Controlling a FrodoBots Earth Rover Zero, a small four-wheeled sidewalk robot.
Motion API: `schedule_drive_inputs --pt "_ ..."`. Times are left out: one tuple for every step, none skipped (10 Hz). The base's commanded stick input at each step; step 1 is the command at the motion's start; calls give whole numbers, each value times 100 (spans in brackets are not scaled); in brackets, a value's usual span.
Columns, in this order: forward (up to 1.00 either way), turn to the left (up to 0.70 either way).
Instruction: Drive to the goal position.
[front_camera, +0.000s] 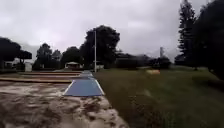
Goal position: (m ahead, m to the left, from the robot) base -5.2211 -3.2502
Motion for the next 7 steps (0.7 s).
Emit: schedule_drive_inputs --pt "-39 0" --pt "0 0" --pt "0 0" --pt "0 0" --pt "70 0" --pt "70 0" --pt "70 0"
